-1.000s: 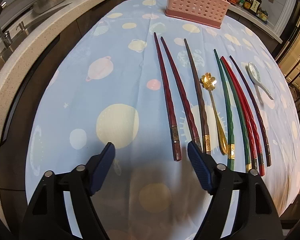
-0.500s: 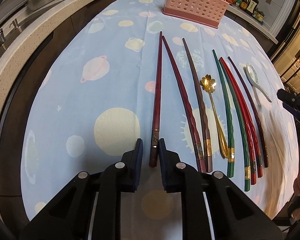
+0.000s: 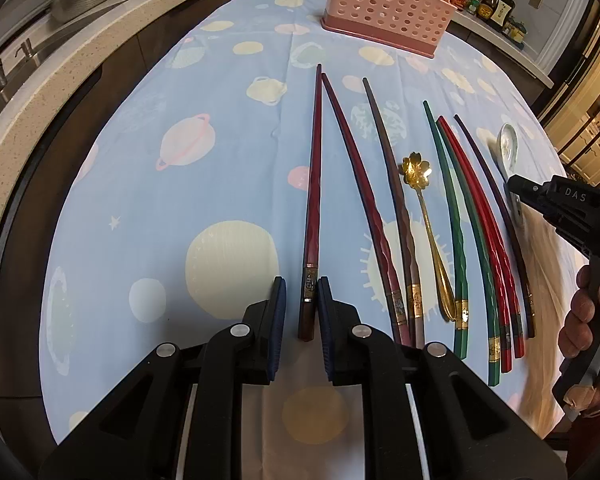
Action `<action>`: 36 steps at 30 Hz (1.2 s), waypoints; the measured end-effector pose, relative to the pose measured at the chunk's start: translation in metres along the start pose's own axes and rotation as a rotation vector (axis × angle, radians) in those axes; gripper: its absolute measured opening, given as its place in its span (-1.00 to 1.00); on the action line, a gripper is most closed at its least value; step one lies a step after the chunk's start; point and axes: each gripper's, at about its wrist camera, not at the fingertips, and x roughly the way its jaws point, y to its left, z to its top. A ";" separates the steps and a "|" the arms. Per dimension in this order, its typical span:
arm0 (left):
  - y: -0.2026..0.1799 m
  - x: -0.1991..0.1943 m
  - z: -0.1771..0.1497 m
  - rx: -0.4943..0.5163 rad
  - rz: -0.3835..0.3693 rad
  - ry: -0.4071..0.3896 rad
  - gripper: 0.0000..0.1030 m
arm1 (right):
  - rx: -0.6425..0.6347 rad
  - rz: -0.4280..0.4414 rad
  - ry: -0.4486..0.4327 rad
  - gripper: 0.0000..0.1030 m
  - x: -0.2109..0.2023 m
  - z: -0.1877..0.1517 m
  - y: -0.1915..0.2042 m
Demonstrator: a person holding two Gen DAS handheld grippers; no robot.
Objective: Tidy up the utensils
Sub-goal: 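Grasp the dark red chopstick with the left gripper while the right gripper grasps the white ceramic spoon, then lift the chopstick and spoon and carry both over the pink holder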
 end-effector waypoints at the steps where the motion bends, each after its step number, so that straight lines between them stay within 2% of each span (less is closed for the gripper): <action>1: 0.000 0.000 0.000 0.000 -0.001 -0.002 -0.69 | -0.001 0.002 -0.001 -0.76 0.000 -0.001 0.000; 13: 0.001 -0.001 -0.002 -0.014 -0.012 -0.012 -0.70 | -0.036 -0.002 -0.010 -0.81 -0.003 -0.014 0.000; 17: 0.006 -0.003 -0.002 -0.029 -0.035 -0.004 -0.84 | -0.039 0.008 -0.016 -0.81 -0.012 -0.022 -0.001; 21: 0.009 -0.008 -0.004 -0.042 -0.057 -0.001 -0.86 | -0.066 -0.002 -0.054 -0.85 -0.036 -0.028 -0.001; 29: 0.010 -0.048 0.003 -0.037 -0.063 -0.089 -0.87 | -0.100 -0.016 -0.151 -0.88 -0.085 -0.027 0.003; 36: 0.008 -0.088 0.030 -0.025 -0.070 -0.198 -0.87 | -0.135 0.000 -0.216 -0.88 -0.108 -0.016 0.015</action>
